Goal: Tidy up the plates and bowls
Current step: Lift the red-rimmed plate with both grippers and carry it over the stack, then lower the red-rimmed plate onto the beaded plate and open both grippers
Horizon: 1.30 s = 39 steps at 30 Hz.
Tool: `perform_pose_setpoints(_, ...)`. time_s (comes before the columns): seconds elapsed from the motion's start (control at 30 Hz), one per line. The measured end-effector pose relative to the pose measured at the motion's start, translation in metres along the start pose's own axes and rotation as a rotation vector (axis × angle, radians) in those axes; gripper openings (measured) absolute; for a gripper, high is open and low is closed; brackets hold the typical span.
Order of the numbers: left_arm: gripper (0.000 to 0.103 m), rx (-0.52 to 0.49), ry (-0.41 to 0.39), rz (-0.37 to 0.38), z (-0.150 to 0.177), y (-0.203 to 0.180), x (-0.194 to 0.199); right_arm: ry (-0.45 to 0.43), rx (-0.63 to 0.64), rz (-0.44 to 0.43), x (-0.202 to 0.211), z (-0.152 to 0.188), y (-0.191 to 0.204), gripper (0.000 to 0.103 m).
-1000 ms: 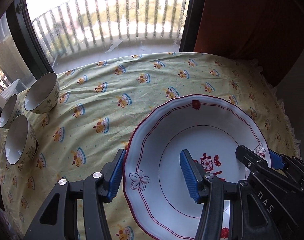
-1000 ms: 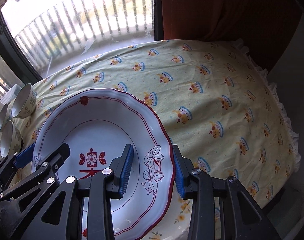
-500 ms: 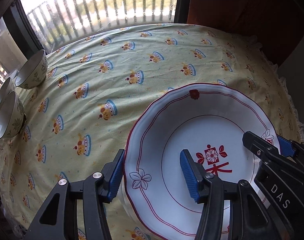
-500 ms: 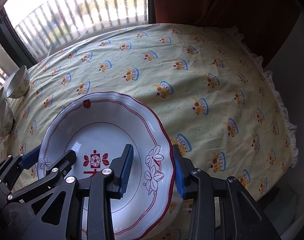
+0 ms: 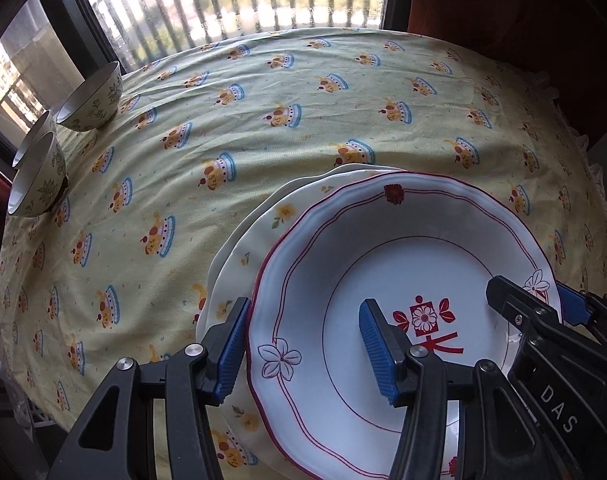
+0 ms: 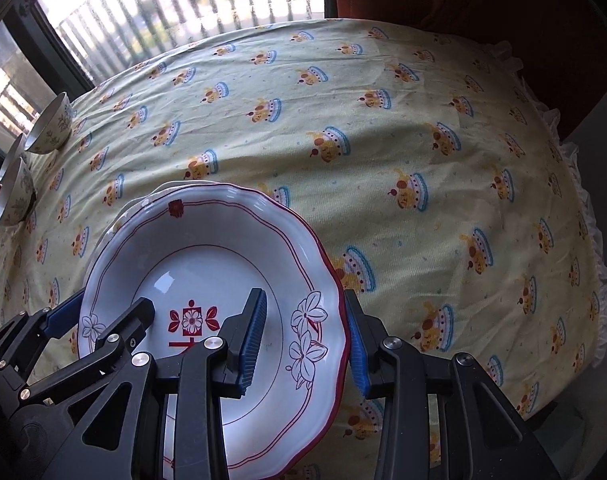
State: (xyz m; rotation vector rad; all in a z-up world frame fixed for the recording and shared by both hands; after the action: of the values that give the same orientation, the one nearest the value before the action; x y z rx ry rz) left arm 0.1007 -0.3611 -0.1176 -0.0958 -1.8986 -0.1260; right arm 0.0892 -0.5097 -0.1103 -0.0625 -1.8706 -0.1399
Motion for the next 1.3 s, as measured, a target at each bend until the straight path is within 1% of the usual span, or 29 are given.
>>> perform_pose_setpoints(0.17,0.055,0.002,-0.025,-0.02,0.003,-0.003,0.001,-0.011,0.04,-0.01,-0.003,0.006,0.0,0.041)
perform_pose_setpoints(0.27,0.061,-0.007,-0.034,-0.02,0.005,-0.006,0.0,0.002,0.041,-0.022,-0.006,0.007,-0.003,0.041)
perform_pose_setpoints(0.4,0.061,0.01,-0.038,-0.017,0.003,-0.005,0.0,0.01,0.037,-0.052,-0.007,0.01,-0.006,0.041)
perform_pose_setpoints(0.53,0.061,-0.001,-0.041,-0.029,0.005,-0.007,0.0,0.009,0.041,-0.068,-0.006,0.01,-0.008,0.041)
perform_pose_setpoints(0.67,0.061,0.003,-0.042,-0.039,0.007,-0.006,0.001,-0.017,0.034,-0.064,0.003,0.009,-0.013,0.04)
perform_pose_setpoints(0.7,0.061,0.004,-0.042,-0.042,0.007,-0.006,0.001,-0.025,0.03,-0.062,0.005,0.009,-0.015,0.036)
perform_pose_setpoints(0.73,0.061,0.004,-0.042,-0.043,0.007,-0.006,0.001,-0.031,0.028,-0.062,0.008,0.009,-0.017,0.03)
perform_pose_setpoints(0.77,0.061,0.004,-0.043,-0.043,0.008,-0.006,0.001,-0.03,0.032,-0.076,0.009,0.009,-0.018,0.018)
perform_pose_setpoints(0.87,0.061,0.002,-0.042,-0.047,0.008,-0.005,0.001,-0.032,0.035,-0.081,0.01,0.009,-0.019,0.017)
perform_pose_setpoints(0.97,0.061,0.011,-0.038,-0.046,0.01,-0.003,0.001,-0.033,0.042,-0.065,0.01,0.009,-0.016,0.016)
perform_pose_setpoints(1.2,0.061,0.039,-0.045,-0.089,0.012,0.008,0.001,-0.004,0.064,-0.069,0.002,0.01,-0.004,0.016)
perform_pose_setpoints(1.3,0.061,0.041,-0.048,-0.103,0.011,0.011,-0.001,-0.006,0.079,-0.07,0.001,0.009,0.003,0.016)
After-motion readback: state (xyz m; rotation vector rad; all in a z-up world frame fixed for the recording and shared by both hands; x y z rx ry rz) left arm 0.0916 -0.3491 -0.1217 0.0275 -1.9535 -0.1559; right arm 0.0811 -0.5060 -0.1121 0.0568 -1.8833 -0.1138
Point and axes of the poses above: each gripper's, at about its wrist camera, not at the fingertips, and x roughly against the way its jaws point, y to its left, z to its underside, the point moved 2 cm from there along -x, roughly the way its jaws point, and after that the axes turned 1 degree about -x, right-handed, at the moved point
